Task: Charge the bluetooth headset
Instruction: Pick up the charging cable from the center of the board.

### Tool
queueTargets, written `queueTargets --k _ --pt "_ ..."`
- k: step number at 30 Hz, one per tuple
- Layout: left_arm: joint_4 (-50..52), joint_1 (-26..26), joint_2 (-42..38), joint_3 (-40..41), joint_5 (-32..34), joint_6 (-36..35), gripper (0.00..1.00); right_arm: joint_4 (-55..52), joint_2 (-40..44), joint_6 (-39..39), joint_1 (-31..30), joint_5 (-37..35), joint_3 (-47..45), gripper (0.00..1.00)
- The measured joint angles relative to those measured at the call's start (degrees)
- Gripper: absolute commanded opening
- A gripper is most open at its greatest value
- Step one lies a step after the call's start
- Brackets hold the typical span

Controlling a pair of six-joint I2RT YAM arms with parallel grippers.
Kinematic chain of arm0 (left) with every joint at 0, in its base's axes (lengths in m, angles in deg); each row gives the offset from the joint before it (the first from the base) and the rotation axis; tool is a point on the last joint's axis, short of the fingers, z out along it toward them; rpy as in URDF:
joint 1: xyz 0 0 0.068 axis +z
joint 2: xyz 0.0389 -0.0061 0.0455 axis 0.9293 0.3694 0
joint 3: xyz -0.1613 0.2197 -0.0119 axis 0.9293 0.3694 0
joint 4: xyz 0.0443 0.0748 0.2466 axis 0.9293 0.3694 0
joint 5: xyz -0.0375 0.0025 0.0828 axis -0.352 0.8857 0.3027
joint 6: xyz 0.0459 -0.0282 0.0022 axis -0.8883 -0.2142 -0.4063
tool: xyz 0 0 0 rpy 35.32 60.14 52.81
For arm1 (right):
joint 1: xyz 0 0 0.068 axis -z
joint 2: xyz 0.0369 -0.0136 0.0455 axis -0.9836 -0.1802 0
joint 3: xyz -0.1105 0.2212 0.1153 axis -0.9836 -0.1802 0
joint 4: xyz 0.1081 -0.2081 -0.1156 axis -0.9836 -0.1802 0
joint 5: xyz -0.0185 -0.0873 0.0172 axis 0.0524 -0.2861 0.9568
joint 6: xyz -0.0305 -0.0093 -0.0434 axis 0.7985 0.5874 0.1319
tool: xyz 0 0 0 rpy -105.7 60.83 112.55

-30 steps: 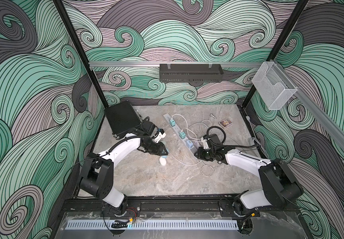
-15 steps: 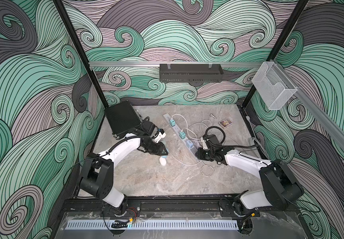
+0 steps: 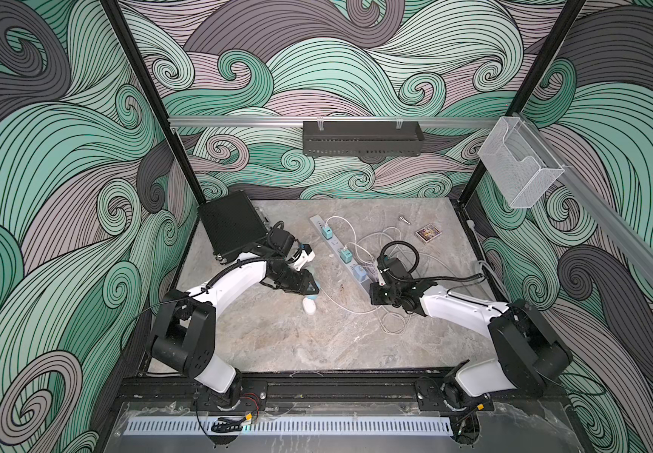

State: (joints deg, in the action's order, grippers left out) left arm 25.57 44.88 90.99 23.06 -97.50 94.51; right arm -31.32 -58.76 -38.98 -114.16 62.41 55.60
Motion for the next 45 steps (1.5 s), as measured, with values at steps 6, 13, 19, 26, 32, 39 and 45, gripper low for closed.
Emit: queueTargets --k 6,13,19,26,32,39,45 --pt "0.00 0.00 0.00 0.00 0.00 -0.17 0.15 1.20 0.33 0.87 -1.29 -2.95 -0.76 0.04" --pt "0.00 0.00 0.00 0.00 0.02 -0.28 0.15 3.10 3.43 2.86 -1.62 -4.07 -4.07 0.00" --pt "0.00 0.00 0.00 0.00 0.04 -0.42 0.15 2.10 9.88 5.77 -1.73 -3.06 -7.13 0.00" --pt "-0.52 0.00 -0.90 0.00 0.04 -0.79 0.15 2.21 18.71 10.91 0.17 10.99 -7.15 0.00" --pt "-3.23 -0.02 -4.44 0.00 -1.03 -1.77 0.14 0.15 19.30 14.14 3.93 26.82 -4.94 0.00" --pt "-6.93 -1.77 -7.41 -0.31 -1.64 -4.72 0.13 -1.46 17.92 15.93 4.28 40.17 -0.17 0.00" --pt "-8.04 -4.59 -7.26 -1.55 -1.60 -7.26 0.13 -4.57 15.50 14.51 4.24 44.72 4.35 0.00"
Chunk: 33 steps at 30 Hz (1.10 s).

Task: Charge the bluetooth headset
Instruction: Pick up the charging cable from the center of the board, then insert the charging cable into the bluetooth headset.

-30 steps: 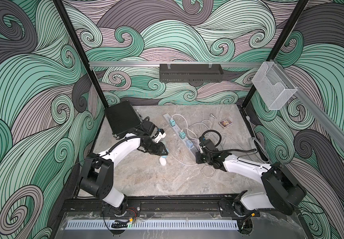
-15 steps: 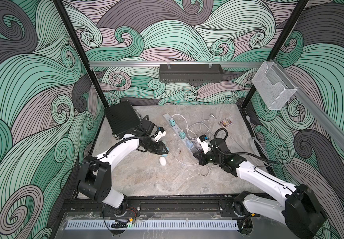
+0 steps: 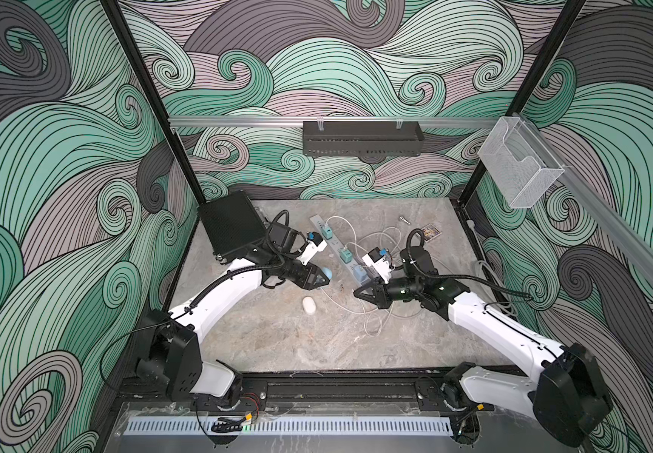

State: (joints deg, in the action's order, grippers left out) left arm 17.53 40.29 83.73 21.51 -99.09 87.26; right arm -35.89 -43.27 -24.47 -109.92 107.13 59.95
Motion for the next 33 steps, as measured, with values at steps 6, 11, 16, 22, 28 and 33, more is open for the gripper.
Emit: queueTargets --k 6,11,16,22,28,33 --pt "-1.60 -1.88 1.18 -1.01 -0.28 -2.73 0.13 -4.44 -1.27 -1.29 -0.55 -0.26 4.11 0.00" --pt "-2.10 -3.74 1.62 -1.01 -0.37 -5.62 0.13 -8.70 -3.15 -1.46 -1.64 -1.22 7.56 0.00" --pt "-2.34 -5.09 2.08 -1.03 -0.35 -6.73 0.13 -11.26 -4.79 -1.66 -1.95 -2.19 9.29 0.00" --pt "-2.71 -5.55 2.54 -1.22 -0.20 -6.86 0.13 -12.68 -5.79 -2.84 -2.25 -3.28 9.90 0.00" --pt "-2.86 -6.05 3.41 -1.27 0.07 -6.78 0.13 -12.90 -5.99 -4.33 -2.93 -4.15 10.58 0.00" --pt "-2.97 -6.56 3.76 -1.29 0.31 -6.78 0.13 -12.63 -6.84 -5.81 -3.34 -4.61 10.86 0.00"
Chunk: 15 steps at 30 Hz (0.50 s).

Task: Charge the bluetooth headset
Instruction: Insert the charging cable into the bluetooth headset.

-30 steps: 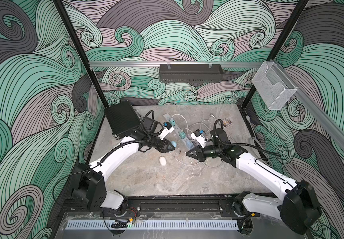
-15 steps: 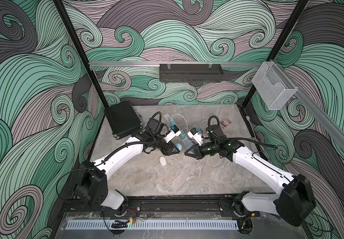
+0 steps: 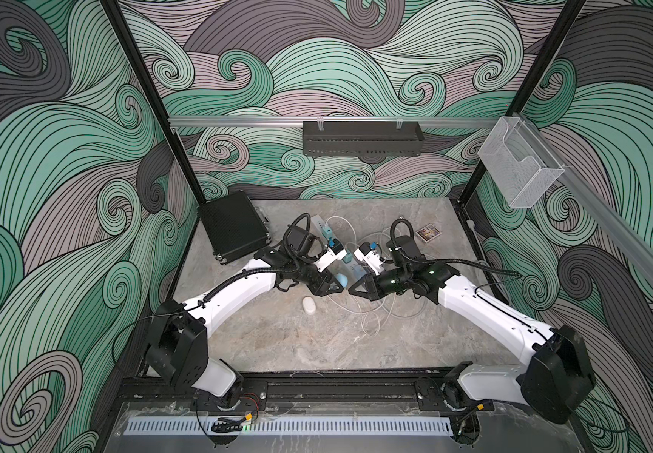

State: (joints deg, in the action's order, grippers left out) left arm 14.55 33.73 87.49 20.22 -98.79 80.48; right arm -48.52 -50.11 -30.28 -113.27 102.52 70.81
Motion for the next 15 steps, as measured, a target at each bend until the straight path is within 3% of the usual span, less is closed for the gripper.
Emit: queueTargets --k 15 --pt "-0.20 -0.22 0.02 0.00 0.20 0.00 0.13 0.72 -1.01 -2.86 -0.85 -0.63 0.96 0.00"
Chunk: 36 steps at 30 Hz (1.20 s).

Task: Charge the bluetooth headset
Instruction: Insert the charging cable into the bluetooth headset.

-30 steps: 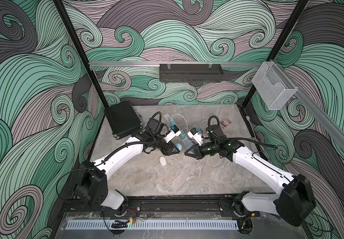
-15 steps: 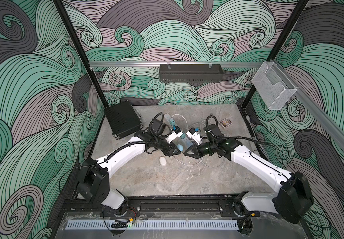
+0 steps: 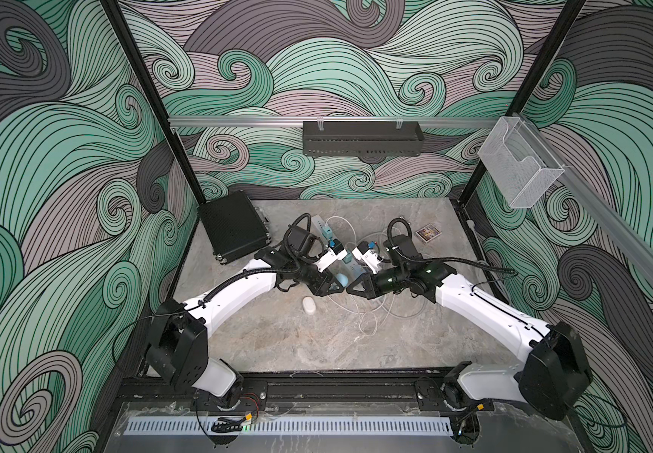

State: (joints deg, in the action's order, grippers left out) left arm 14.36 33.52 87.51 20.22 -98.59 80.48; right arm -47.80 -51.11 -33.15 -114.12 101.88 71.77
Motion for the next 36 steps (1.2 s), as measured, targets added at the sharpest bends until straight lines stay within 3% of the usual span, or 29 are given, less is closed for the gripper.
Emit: queueTargets --k 20,36 --pt "-0.20 -0.15 -0.02 0.00 0.85 -0.39 0.12 -0.85 -1.46 -2.23 -0.42 -2.08 1.11 0.00" --pt "0.26 -1.46 -0.02 0.00 3.50 -3.23 0.10 -2.23 -0.83 -10.05 -5.64 -14.14 2.16 0.00"
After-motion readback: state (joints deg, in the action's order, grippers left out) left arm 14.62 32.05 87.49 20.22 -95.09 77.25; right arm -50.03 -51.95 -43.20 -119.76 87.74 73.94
